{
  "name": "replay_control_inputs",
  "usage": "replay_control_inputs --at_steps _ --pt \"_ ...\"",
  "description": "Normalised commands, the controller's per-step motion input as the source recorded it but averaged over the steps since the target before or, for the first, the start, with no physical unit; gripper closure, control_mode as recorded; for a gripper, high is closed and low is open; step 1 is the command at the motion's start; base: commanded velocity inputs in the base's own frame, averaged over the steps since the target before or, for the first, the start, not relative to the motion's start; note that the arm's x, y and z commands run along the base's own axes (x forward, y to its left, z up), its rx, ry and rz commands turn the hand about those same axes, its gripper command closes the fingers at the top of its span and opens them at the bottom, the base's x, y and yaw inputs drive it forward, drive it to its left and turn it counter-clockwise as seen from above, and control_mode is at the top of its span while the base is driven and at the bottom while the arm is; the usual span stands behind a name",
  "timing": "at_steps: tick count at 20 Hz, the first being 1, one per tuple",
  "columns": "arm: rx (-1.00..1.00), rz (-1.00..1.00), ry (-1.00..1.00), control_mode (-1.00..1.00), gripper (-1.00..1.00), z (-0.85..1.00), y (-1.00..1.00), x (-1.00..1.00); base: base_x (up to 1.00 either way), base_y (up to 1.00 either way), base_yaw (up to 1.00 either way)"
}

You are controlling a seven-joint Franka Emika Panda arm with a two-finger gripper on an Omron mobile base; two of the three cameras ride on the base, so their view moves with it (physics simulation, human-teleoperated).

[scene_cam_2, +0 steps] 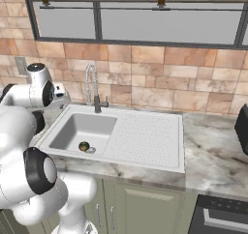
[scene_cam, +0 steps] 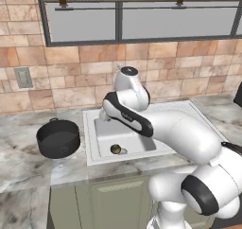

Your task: Dump the squash from the pot into the sink. Then turn on the water and wash the squash. Then turn off the water and put the squash back in the pot.

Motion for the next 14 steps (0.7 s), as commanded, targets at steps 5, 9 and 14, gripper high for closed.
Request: replay_control_inputs --at_steps 5,9,14 --pt "0.12 -0.22 0.01 -1.0 -1.0 0.16 -0.27 -0.06 0.0 0.0 0.0" --pt "0.09 -0.2 0.02 -1.0 -1.0 0.07 -0.32 -0.06 0.0 0.0 0.0" --pt "0.07 -0.17 0.02 -1.0 -1.0 0.01 -0.34 -0.01 0.0 0.0 0.0"
